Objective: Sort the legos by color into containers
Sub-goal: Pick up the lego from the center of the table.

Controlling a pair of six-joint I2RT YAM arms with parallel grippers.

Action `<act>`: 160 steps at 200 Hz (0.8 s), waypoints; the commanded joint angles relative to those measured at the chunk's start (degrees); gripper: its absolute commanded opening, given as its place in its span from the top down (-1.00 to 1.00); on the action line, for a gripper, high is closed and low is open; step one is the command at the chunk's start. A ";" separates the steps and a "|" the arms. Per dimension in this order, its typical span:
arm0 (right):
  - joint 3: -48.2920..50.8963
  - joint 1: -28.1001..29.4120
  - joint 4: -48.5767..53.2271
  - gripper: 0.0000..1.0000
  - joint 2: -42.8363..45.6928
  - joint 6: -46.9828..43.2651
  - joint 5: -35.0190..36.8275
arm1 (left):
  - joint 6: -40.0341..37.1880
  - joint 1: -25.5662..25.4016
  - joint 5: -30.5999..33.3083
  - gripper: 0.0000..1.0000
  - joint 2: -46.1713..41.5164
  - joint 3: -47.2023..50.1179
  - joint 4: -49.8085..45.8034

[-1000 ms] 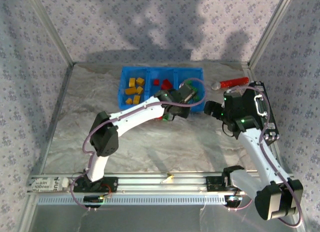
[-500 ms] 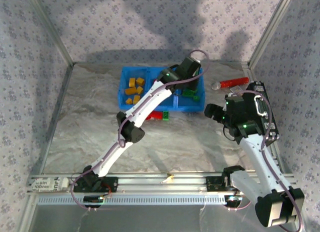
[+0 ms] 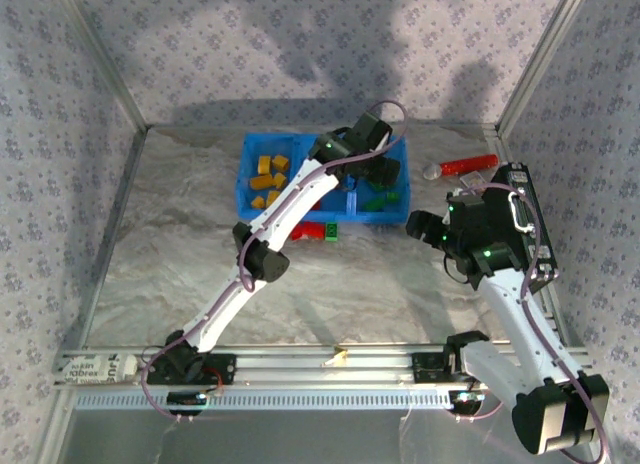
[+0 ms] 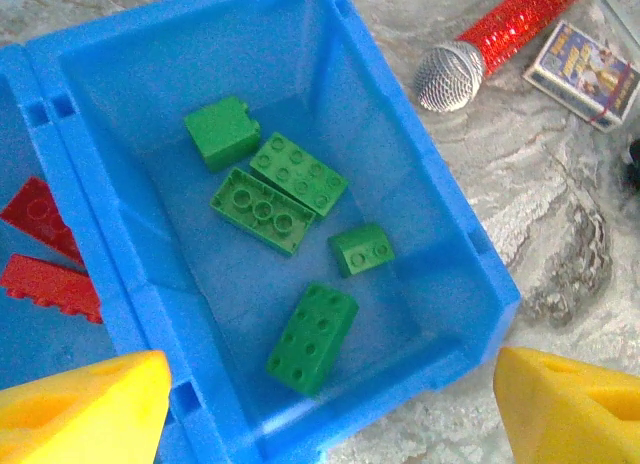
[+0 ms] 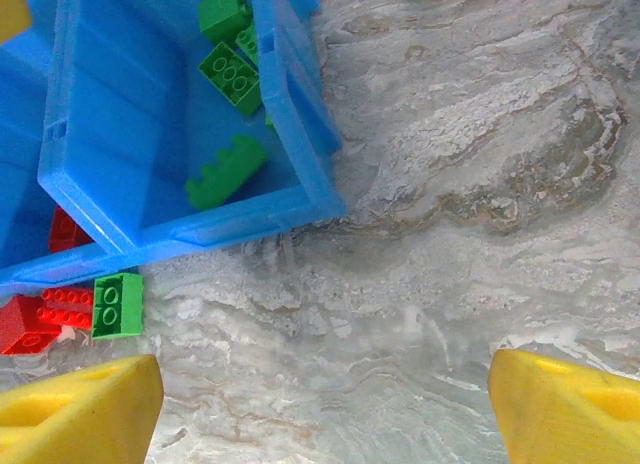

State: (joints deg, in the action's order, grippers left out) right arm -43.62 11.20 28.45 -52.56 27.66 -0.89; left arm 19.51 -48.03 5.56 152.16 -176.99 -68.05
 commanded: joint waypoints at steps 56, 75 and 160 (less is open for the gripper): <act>0.71 1.78 -1.09 -0.75 -3.76 -1.60 -2.97 | -2.01 -4.44 13.02 -0.54 -4.24 -5.30 -18.50; 0.55 2.46 -1.58 -0.75 -4.49 -1.48 -2.81 | -1.57 -6.13 13.77 -0.54 -4.24 -5.30 -20.85; 2.65 2.51 -1.80 -0.76 -3.06 -2.85 -3.31 | -8.12 -6.53 5.20 -0.45 -19.26 -5.38 -10.17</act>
State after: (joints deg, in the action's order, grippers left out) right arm -42.28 13.65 26.89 -56.88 26.15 -2.92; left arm 16.38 -54.76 11.51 141.60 -177.51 -81.17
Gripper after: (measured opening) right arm 0.877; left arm 0.750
